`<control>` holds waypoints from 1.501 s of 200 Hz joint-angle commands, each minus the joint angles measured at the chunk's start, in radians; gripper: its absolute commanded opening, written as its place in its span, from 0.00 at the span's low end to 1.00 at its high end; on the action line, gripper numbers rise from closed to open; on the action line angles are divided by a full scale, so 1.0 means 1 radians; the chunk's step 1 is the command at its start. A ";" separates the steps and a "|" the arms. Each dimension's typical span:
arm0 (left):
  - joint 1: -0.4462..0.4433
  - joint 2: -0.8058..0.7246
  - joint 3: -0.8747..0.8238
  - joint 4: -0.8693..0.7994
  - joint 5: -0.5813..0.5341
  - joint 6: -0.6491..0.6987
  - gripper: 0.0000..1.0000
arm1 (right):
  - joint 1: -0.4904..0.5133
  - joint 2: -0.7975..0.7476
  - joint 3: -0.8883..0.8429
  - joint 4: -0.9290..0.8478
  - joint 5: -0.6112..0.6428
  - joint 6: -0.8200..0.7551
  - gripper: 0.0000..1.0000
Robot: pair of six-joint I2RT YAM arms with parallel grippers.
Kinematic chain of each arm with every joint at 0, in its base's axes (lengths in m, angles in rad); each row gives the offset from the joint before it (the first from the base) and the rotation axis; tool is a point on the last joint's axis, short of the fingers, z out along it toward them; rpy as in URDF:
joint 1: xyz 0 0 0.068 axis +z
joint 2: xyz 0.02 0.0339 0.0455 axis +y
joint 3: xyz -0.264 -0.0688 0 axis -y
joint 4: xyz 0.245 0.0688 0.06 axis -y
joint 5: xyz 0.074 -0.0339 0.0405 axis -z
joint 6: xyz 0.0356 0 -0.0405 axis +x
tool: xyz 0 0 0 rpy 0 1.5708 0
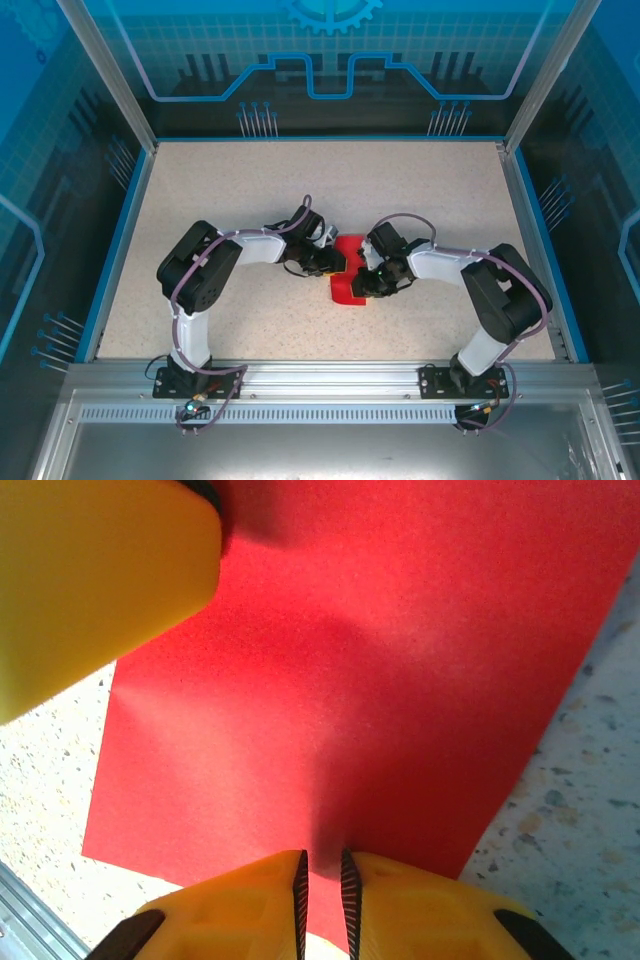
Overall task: Fold a paper plane with a square sheet of paper (fold left side to right side)
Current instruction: Hold the square sheet of paper at the center of the table, then first fold the square sheet of paper in half at the center of the table.
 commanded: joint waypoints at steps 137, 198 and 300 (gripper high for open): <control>0.053 0.105 0.214 -0.182 -0.054 0.072 0.30 | 0.044 0.133 0.039 -0.201 0.224 -0.060 0.11; 0.084 0.190 0.287 -0.188 -0.059 0.080 0.30 | 0.049 0.125 0.042 -0.212 0.235 -0.063 0.10; 0.143 0.316 0.497 -0.215 -0.064 0.050 0.30 | 0.050 0.119 0.037 -0.226 0.245 -0.070 0.10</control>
